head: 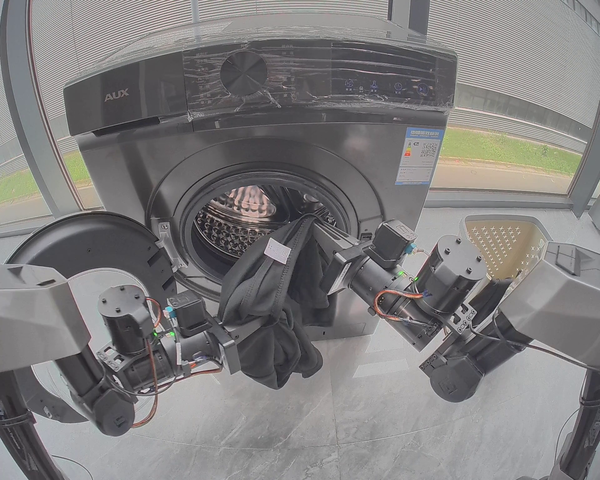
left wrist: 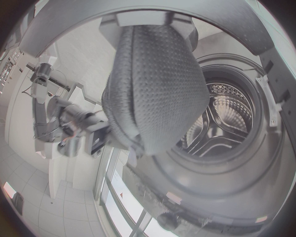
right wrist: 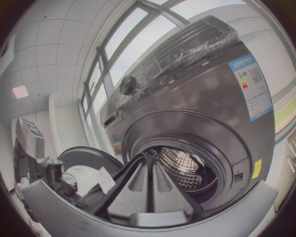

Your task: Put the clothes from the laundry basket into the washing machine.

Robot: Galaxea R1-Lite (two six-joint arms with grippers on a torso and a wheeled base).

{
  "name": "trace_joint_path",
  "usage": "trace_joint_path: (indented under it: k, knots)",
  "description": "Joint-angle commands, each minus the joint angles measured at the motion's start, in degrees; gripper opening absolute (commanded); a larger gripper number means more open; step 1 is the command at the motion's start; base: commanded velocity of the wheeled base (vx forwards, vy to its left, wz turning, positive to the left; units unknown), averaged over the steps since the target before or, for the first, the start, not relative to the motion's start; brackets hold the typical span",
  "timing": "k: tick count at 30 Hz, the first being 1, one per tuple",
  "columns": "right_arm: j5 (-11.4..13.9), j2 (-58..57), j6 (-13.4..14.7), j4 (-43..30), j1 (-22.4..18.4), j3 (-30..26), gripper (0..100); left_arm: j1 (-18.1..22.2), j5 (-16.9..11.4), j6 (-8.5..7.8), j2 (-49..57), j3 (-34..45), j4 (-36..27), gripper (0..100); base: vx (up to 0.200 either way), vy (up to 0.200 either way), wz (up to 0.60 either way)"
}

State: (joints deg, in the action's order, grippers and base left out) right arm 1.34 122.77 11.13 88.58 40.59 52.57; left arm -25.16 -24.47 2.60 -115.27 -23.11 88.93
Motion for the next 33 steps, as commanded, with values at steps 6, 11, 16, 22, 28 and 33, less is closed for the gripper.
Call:
trace_joint_path:
  k: [6, 11, 16, 22, 28, 33]
  knots:
    - [0.3, 5.4, 0.0, 0.0, -0.7, 1.0, 0, 0.6, -1.3, 1.97, 12.1, 6.4, 0.1, 0, 0.0, 0.0, 0.0]
    - [0.1, 5.5, 0.0, 0.1, -0.2, -2.3, 100, 0.8, -1.3, 2.24, 12.4, 6.5, 0.1, 0, 0.0, 0.0, 0.0]
    - [0.9, 1.3, -0.8, 0.1, -0.3, -16.8, 100, 3.7, -0.8, 3.47, 13.1, 5.3, 0.1, 0, 0.0, 0.0, 0.0]
    - [1.8, -5.9, -1.5, 0.3, -1.2, -30.4, 100, 5.2, 1.3, 5.14, 15.4, 7.2, 0.0, 0, 0.0, 0.0, 0.0]
    - [0.7, -10.0, -1.8, 0.2, -4.2, -37.0, 100, 4.5, 8.6, 5.23, 16.2, 9.6, 0.0, 0, 0.0, 0.0, 0.0]
    - [-0.5, -11.6, -2.5, 0.2, -6.1, -37.7, 100, 5.0, 10.9, 4.87, 15.6, 9.2, 0.0, 0, 0.0, 0.0, 0.0]
